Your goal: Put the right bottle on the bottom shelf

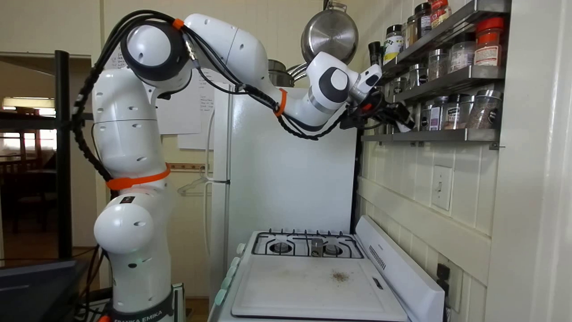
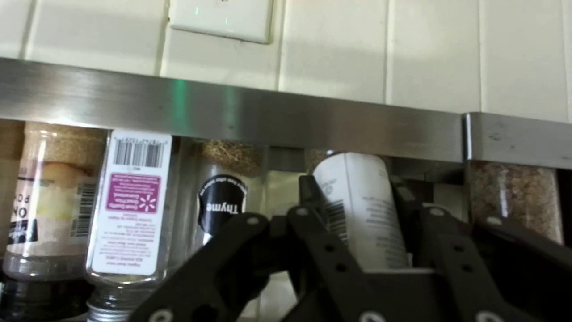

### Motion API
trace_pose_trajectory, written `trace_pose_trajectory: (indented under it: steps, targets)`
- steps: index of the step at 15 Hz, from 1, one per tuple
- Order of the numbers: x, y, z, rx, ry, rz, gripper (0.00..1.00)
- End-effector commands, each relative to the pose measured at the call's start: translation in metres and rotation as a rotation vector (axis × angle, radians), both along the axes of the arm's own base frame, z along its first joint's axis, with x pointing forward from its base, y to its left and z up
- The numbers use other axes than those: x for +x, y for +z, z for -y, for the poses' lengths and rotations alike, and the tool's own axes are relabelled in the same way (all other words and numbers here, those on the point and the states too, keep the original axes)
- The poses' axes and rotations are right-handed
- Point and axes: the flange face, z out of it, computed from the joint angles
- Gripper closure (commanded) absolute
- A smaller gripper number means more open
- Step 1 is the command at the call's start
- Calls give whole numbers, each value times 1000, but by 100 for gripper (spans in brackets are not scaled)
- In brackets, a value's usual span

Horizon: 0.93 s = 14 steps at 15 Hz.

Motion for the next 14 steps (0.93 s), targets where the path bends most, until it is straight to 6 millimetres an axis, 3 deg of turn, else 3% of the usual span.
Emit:
trace_pose_trajectory:
  steps: [1, 14]
  targets:
    - [8, 0, 3, 27, -2, -25, 83]
    - [20, 16, 12, 92, -55, -110, 83]
